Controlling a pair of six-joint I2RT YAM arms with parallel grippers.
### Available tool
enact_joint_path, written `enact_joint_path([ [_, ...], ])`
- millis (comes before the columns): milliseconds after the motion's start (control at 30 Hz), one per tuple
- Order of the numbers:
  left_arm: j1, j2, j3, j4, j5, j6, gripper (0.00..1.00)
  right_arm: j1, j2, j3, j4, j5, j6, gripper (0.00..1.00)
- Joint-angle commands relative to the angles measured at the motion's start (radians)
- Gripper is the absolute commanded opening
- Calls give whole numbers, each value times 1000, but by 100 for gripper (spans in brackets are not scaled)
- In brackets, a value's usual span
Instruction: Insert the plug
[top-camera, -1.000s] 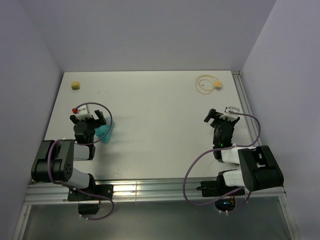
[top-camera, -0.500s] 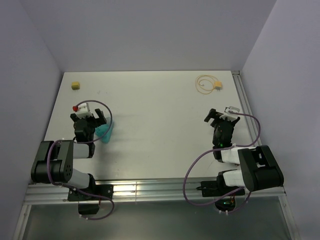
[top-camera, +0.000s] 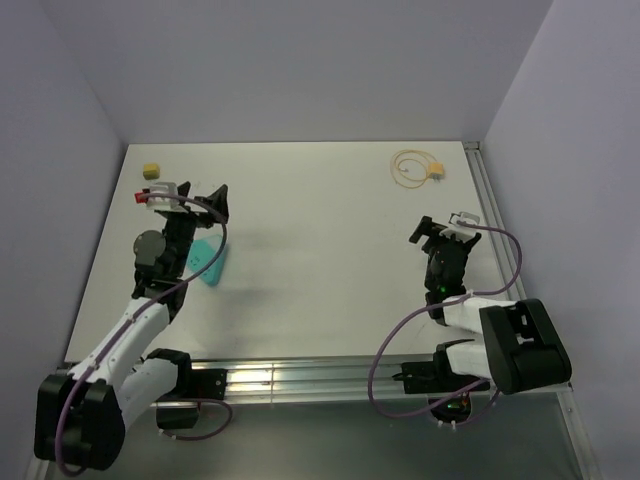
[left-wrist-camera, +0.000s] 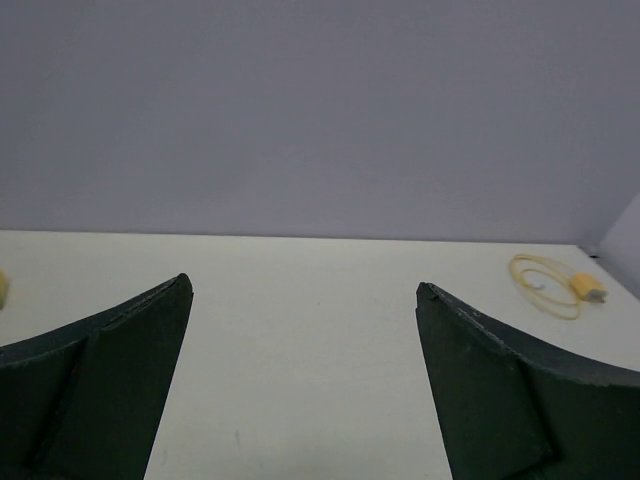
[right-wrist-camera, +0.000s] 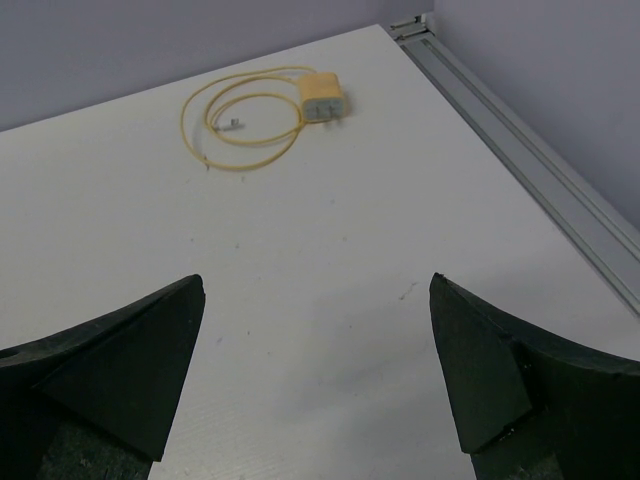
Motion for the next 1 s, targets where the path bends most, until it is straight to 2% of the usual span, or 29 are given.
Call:
enact_joint_path([
  [0, -7, -125, -24, -58, 114, -91, 100, 31, -82, 61, -58, 79, -40, 100],
  [133, -15, -251, -15, -192, 97, -138, 100, 88, -108, 63, -86, 131, -92, 100],
  [267, -15, -331, -12, -337, -67, -365, 100, 161, -97, 89, -109, 181, -170, 100],
  [400, -15, -389, -46, -371, -45, -427, 100, 197, -91, 152, -222, 276, -184, 100],
  [433, -15, -404, -47, -394, -85, -456, 100, 206, -97, 162, -258, 302, -176, 100],
  [500, -15, -455, -26, -542, -189, -524, 99, 223, -129, 188, -372, 321, -135, 100],
  [533, -15, -463, -9, -619, -246, -640, 99, 223, -145, 198, -419, 351, -115, 100],
  [567, -24, -463, 17, -700, -403, -699, 99, 225, -180, 213, -477, 364, -16, 100],
  [600, -50, -451, 61, -822, -436, -733, 100, 223, -201, 237, -529, 375, 17, 100],
  [667, -108, -441, 77, -817, -428, -705, 100, 223, -267, 273, -705, 410, 146, 100],
  [700, -142, -437, 95, -817, -424, -689, 100, 220, -284, 332, -873, 427, 208, 100],
  [733, -158, -435, 106, -814, -412, -674, 100, 205, -298, 366, -955, 435, 263, 100],
  [800, -200, -426, 141, -814, -389, -654, 100, 166, -318, 463, -1131, 354, 328, 100],
  [867, -228, -414, 177, -860, -385, -663, 100, 107, -317, 518, -1213, 274, 342, 100],
  [967, -271, -414, 221, -817, -275, -600, 99, 88, -317, 592, -1322, 252, 370, 100],
])
